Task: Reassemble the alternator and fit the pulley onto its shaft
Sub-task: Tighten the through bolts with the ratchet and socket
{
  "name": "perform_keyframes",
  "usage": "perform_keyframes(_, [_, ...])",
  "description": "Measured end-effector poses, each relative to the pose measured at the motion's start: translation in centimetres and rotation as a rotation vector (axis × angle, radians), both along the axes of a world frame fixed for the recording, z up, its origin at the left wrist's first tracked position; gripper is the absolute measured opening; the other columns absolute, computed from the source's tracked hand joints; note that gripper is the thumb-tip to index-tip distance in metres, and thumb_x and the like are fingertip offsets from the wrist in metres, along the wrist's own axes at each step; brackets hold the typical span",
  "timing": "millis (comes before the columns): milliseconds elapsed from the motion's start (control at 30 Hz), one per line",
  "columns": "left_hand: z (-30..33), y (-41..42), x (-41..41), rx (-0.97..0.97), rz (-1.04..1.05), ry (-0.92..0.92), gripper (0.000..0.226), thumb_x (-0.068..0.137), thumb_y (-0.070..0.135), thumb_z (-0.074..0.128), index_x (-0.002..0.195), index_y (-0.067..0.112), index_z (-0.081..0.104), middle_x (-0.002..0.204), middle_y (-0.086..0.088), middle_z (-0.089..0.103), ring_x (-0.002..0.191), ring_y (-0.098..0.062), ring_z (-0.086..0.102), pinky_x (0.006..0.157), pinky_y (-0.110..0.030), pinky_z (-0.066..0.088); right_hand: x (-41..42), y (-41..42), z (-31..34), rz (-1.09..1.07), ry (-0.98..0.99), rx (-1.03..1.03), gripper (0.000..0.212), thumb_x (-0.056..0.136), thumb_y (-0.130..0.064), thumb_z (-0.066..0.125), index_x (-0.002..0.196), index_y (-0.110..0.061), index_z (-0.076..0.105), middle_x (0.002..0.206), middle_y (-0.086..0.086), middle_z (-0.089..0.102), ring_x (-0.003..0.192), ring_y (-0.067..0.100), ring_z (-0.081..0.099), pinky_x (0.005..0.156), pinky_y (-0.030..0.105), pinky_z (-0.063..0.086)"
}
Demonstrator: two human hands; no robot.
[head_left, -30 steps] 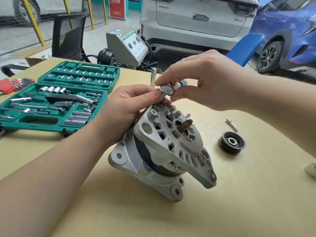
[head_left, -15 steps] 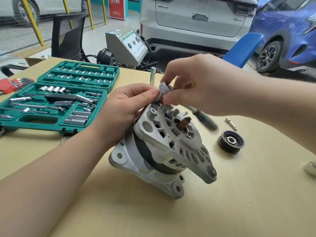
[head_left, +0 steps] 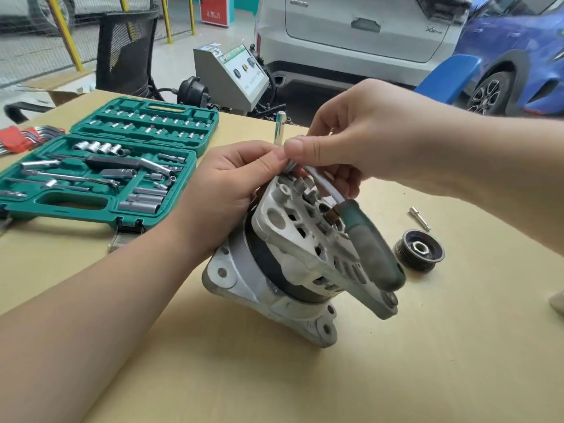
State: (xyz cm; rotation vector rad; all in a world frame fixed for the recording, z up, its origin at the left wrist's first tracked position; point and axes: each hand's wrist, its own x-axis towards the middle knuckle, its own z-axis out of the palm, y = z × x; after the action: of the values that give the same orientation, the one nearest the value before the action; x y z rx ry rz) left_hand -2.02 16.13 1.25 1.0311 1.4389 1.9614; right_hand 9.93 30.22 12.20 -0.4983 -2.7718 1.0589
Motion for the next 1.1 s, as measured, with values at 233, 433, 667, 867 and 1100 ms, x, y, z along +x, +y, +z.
perform_keyframes(233, [0.5, 0.1, 0.2, -0.002, -0.041, -0.043, 0.021, 0.097, 0.026, 0.068, 0.089, 0.018, 0.086, 0.088, -0.008, 0.081, 0.078, -0.019, 0.076, 0.07, -0.028, 0.061, 0.3, 1.2, 0.9, 0.331, 0.036, 0.737, 0.032, 0.09, -0.036, 0.079, 0.119, -0.028, 0.069, 0.097, -0.015, 0.071, 0.079, -0.006, 0.057, 0.075, 0.03, 0.043])
perform_keyframes(433, [0.3, -0.1, 0.2, 0.013, -0.019, 0.015, 0.026, 0.102, 0.024, 0.064, 0.089, 0.025, 0.087, 0.085, -0.001, 0.081, 0.078, -0.016, 0.077, 0.069, -0.025, 0.06, 0.4, 0.9, 0.8, 0.118, -0.035, 0.446, 0.04, 0.075, -0.065, 0.07, 0.098, -0.032, 0.07, 0.075, -0.021, 0.074, 0.065, -0.001, 0.067, 0.06, 0.026, 0.051])
perform_keyframes(667, [0.4, -0.1, 0.3, -0.009, 0.015, 0.027, 0.024, 0.103, 0.023, 0.067, 0.09, 0.023, 0.087, 0.085, -0.002, 0.081, 0.077, -0.015, 0.075, 0.069, -0.025, 0.06, 0.0, 0.2, 0.4, 0.029, -0.06, 0.242, 0.041, 0.082, -0.062, 0.075, 0.086, -0.022, 0.072, 0.068, -0.002, 0.077, 0.053, 0.007, 0.068, 0.044, 0.016, 0.047])
perform_keyframes(867, [0.7, 0.0, 0.6, -0.019, 0.021, -0.007, 0.022, 0.092, 0.03, 0.069, 0.088, 0.019, 0.087, 0.084, -0.003, 0.081, 0.075, -0.014, 0.075, 0.067, -0.024, 0.059, 0.3, 1.2, 1.0, 0.332, 0.004, 0.73, 0.033, 0.091, -0.042, 0.075, 0.121, -0.031, 0.068, 0.093, -0.02, 0.069, 0.08, 0.005, 0.059, 0.078, 0.03, 0.048])
perform_keyframes(1100, [0.5, -0.2, 0.7, -0.011, 0.049, -0.007, 0.024, 0.094, 0.032, 0.067, 0.092, 0.019, 0.087, 0.087, -0.004, 0.082, 0.078, -0.016, 0.077, 0.068, -0.023, 0.06, -0.1, 0.7, 0.3, 0.085, -0.05, 0.378, 0.048, 0.079, -0.069, 0.071, 0.085, -0.021, 0.075, 0.062, -0.006, 0.074, 0.052, 0.006, 0.069, 0.043, 0.014, 0.046])
